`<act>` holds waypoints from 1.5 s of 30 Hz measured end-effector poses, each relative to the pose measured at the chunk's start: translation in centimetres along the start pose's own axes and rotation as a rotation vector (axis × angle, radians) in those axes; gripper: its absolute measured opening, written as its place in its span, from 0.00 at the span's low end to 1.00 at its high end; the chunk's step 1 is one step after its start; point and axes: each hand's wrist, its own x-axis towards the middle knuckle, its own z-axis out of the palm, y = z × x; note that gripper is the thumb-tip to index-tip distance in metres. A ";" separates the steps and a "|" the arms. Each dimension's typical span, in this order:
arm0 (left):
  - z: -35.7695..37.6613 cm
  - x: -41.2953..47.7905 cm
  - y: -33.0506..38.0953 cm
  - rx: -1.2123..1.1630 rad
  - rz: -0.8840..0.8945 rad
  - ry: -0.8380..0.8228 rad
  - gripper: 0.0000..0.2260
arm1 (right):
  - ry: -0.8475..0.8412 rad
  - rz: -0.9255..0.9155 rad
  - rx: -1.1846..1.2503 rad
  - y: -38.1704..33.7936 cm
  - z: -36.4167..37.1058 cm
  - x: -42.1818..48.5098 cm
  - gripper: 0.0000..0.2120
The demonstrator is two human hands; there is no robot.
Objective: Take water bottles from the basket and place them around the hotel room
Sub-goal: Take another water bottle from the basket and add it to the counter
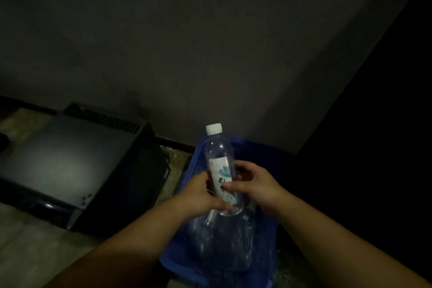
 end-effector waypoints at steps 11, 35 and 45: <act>0.1 -19.9 35.8 0.545 0.580 0.030 0.23 | 0.246 -0.564 -0.159 -31.8 -4.0 -22.1 0.21; 42.7 -19.7 54.5 0.490 0.992 -0.001 0.44 | 0.604 -0.667 -0.305 -34.4 -42.7 -46.4 0.14; 47.4 -9.4 60.0 0.581 1.045 -0.021 0.46 | 0.769 -0.647 -0.356 -35.8 -52.3 -40.6 0.19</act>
